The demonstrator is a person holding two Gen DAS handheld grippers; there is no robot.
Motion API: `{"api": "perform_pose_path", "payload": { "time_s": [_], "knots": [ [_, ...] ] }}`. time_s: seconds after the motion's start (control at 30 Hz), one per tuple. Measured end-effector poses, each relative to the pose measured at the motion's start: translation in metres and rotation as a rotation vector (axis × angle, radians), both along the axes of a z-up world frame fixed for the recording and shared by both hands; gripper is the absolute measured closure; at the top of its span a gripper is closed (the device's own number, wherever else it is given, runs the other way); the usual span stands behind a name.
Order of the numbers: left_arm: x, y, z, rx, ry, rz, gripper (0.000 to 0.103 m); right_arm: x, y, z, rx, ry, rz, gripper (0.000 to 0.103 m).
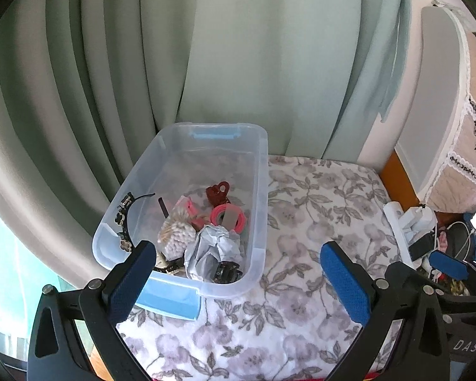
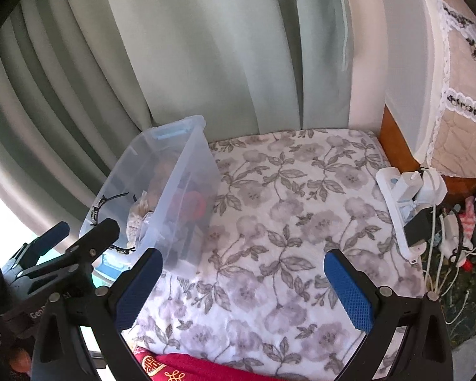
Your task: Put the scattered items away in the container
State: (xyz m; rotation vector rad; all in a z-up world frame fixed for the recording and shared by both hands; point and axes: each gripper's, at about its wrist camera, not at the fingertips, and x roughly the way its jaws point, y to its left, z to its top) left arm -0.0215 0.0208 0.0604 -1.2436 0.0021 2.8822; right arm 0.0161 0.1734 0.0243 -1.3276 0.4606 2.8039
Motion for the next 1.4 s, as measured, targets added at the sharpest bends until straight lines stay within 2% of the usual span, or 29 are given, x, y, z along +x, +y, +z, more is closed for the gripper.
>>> {"api": "perform_pose_path", "payload": {
  "time_s": [0.2,0.43,0.87,1.4],
  "knots": [
    [0.004,0.000,0.005,0.007,-0.016,0.002,0.000,0.005,-0.002,0.011,0.024,0.000,-0.013,0.000],
    [0.008,-0.001,0.010,-0.023,-0.034,0.012,0.000,0.011,-0.009,0.022,0.044,0.000,-0.008,0.000],
    [0.011,-0.013,0.012,0.019,-0.082,0.038,0.000,0.014,-0.020,0.030,0.045,0.000,0.016,0.000],
    [0.004,-0.029,0.006,0.060,-0.090,0.046,0.000,0.012,-0.030,0.029,0.076,-0.013,0.016,0.000]
  ]
}}
